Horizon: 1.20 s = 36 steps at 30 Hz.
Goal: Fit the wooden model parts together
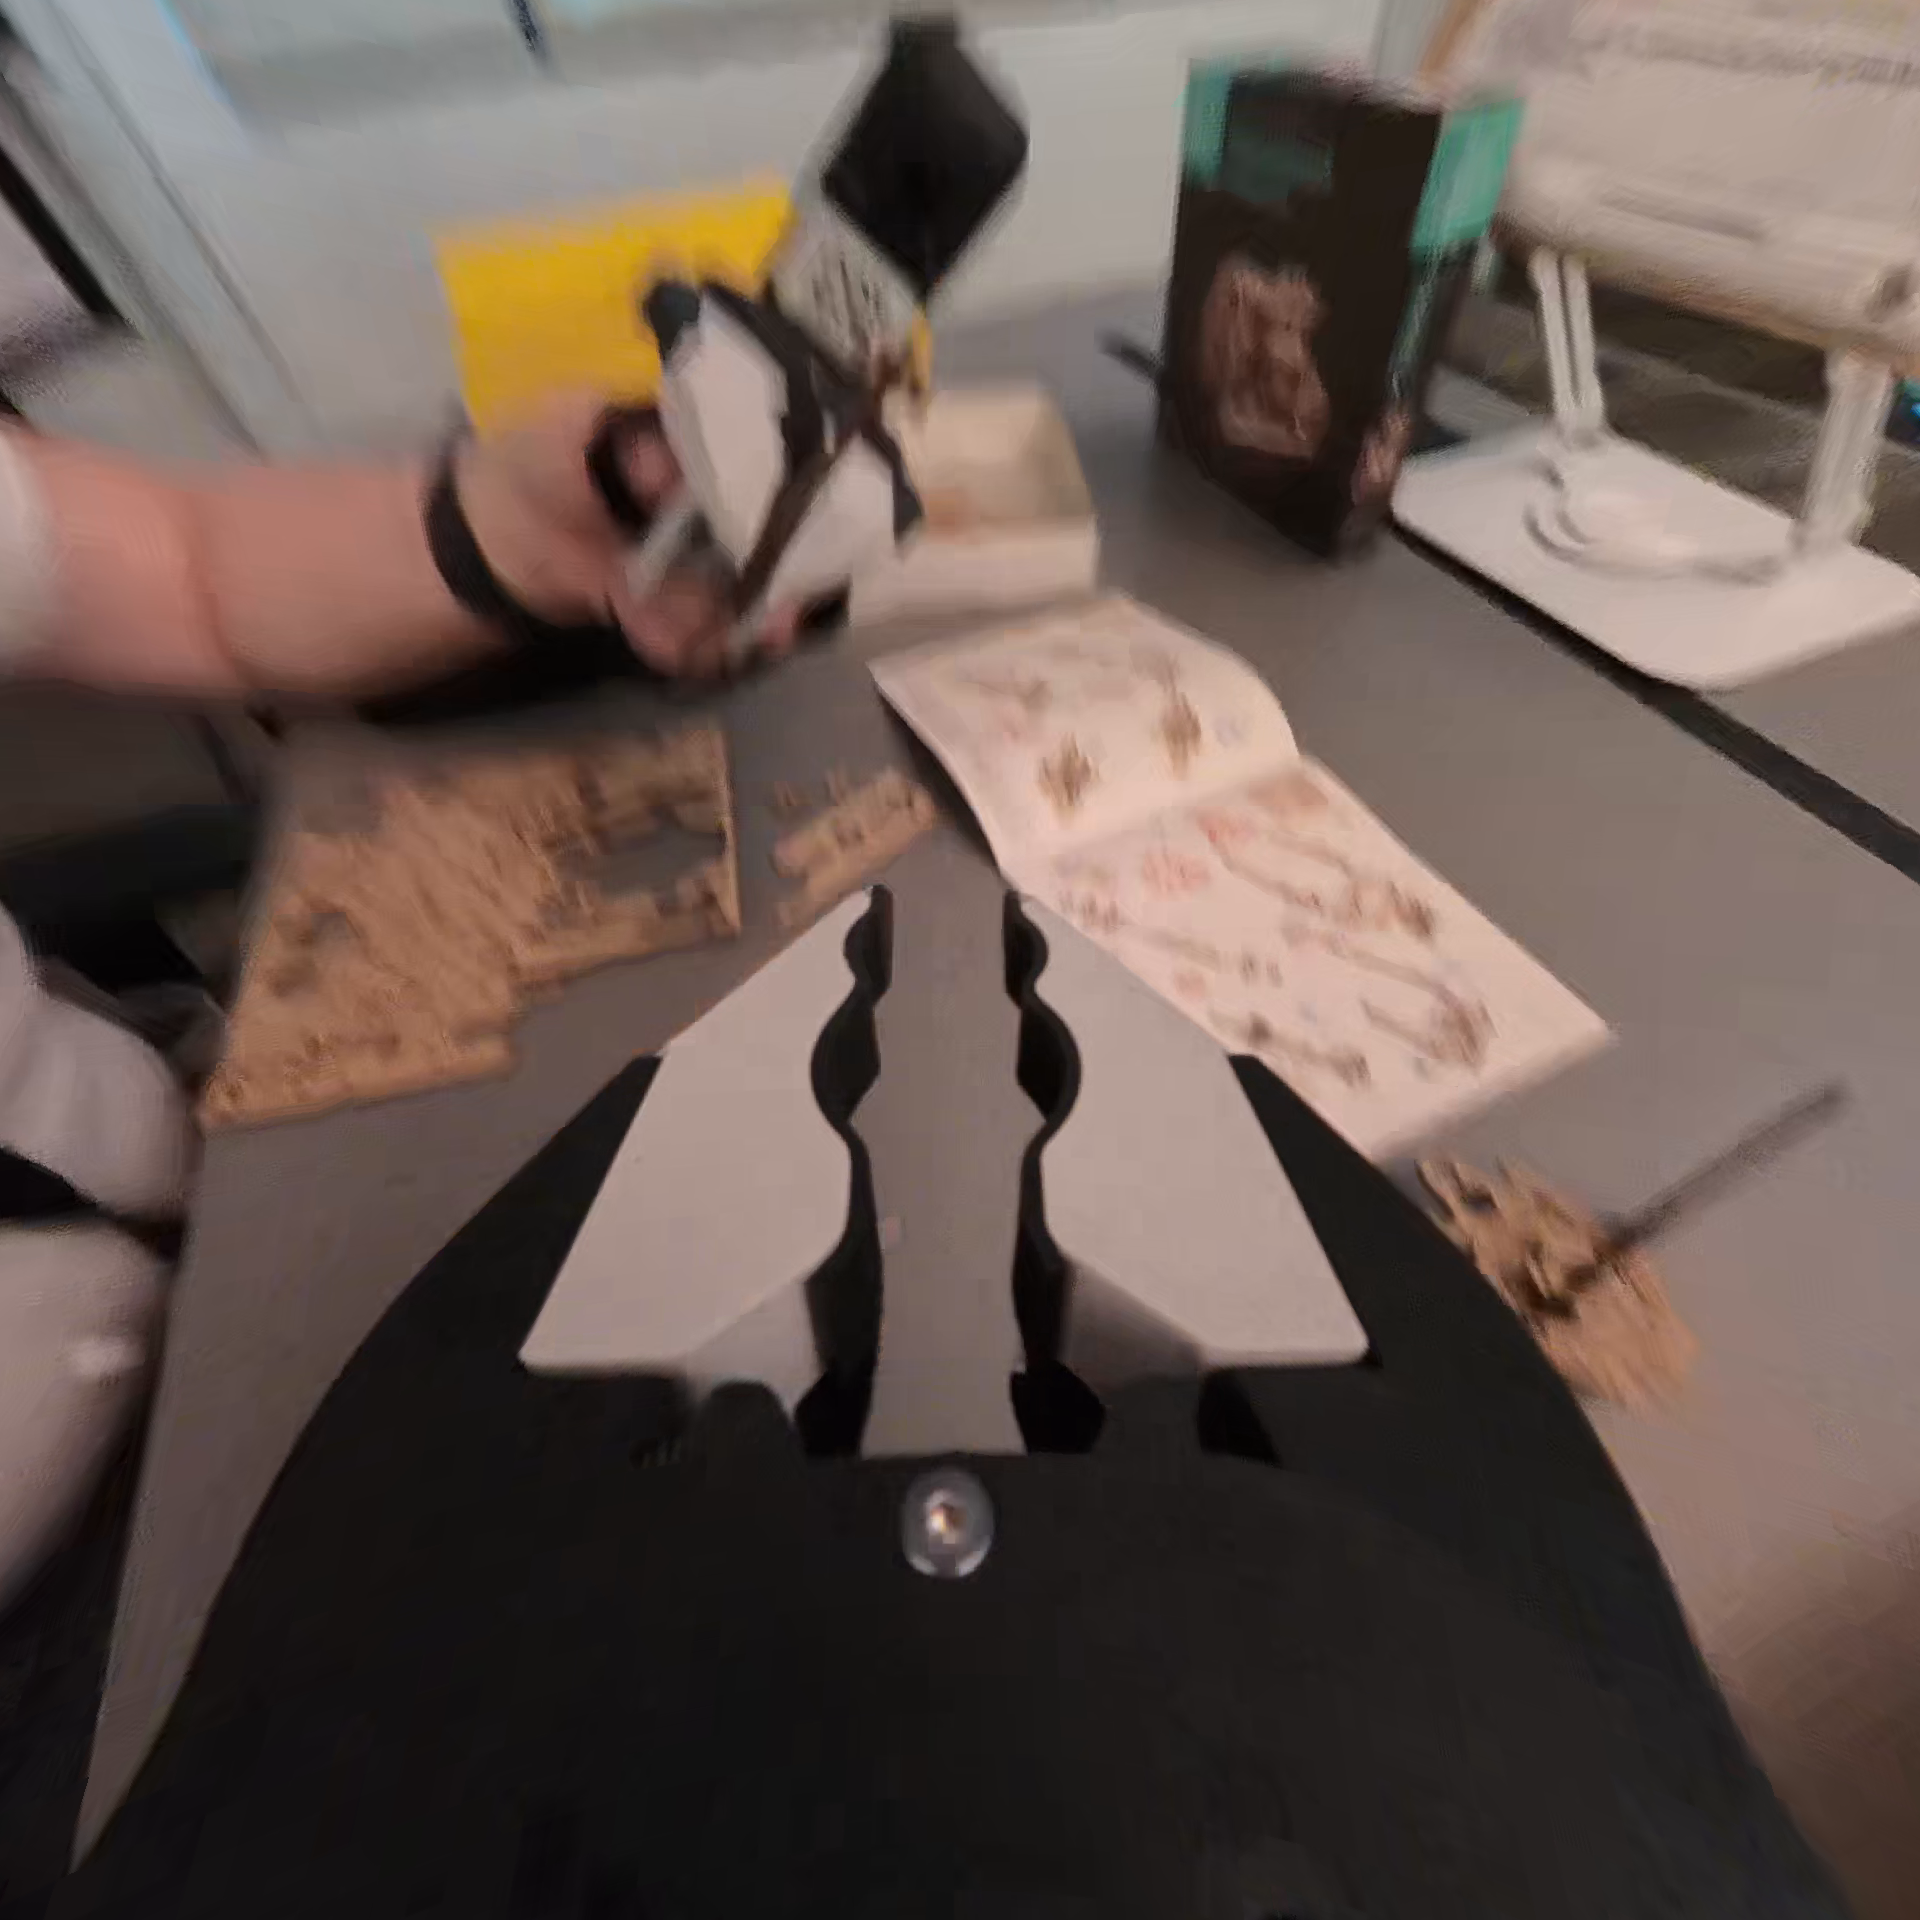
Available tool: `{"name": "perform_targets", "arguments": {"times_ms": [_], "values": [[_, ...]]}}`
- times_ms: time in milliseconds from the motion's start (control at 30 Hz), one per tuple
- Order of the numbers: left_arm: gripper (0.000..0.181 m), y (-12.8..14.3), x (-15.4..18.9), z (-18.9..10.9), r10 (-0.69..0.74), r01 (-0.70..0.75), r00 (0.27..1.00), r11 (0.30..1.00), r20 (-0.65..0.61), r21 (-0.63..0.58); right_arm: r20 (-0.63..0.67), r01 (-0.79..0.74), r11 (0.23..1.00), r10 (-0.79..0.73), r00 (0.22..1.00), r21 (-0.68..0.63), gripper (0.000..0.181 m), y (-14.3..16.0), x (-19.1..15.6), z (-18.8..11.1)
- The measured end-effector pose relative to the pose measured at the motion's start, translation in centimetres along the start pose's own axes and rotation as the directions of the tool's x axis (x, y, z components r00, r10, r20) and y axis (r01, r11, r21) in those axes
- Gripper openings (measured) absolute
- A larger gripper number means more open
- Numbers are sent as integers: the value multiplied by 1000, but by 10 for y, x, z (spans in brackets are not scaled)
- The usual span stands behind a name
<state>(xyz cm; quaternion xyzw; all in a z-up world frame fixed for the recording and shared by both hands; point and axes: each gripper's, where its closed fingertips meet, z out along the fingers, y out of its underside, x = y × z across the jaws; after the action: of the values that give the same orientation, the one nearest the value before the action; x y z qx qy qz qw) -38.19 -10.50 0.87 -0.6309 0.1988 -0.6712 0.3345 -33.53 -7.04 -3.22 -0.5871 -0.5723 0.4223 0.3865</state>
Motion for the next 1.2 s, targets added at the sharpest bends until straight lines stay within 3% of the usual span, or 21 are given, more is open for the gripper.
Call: {"name": "perform_targets", "arguments": {"times_ms": [67, 167, 300, 400, 533, 633, 733, 867, 1000, 1133, 1200], "values": [[0, -5, 2, -5, 20, -20, 1000, 1000, 9, 2, -12, 107, 976, -111, 994, -189, 16, 37, -24, -14], [0, -12, 12, -7, 13, -12, 999, 1000, -32, 16, 11, 289, 878, -308, 951, -381, 11, 85, -58, -29], [0, -17, 28, -5, 23, -21, 997, 999, -76, 29, -38, 75, 803, -120, 992, -591, 3, 132, -74, -34], [0, -19, 44, -4, 40, -37, 993, 999, -109, 32, -22, 96, 775, -140, 990, -625, 0, 138, -83, -19], [0, -21, 59, -3, 72, -70, 988, 997, -136, 25, 41, 125, 814, -124, 991, -568, 5, 124, -106, 17], [0, -24, 68, -5, 82, -77, 984, 996, -160, 34, 12, 186, 828, -212, 977, -530, 12, 110, -103, 17], [0, -27, 74, -7, 87, -80, 980, 996, -177, 47, 113, 246, 881, -219, 969, -405, 36, 101, -124, 16], [0, -25, 75, -5, 86, -80, 979, 996, -188, 38, 166, 347, 873, -308, 937, -342, 39, 105, -126, 27], [0, -21, 73, -2, 70, -66, 978, 997, -196, 26, 273, 334, 848, -235, 933, -412, 31, 120, -127, 29], [0, -18, 69, 0, 64, -62, 980, 998, -190, 15, 340, 410, 785, -269, 901, -465, 13, 120, -125, 31], [0, -16, 67, 1, 61, -61, 980, 998, -188, 7, 381, 459, 745, -292, 877, -485, 13, 120, -126, 33]]}}
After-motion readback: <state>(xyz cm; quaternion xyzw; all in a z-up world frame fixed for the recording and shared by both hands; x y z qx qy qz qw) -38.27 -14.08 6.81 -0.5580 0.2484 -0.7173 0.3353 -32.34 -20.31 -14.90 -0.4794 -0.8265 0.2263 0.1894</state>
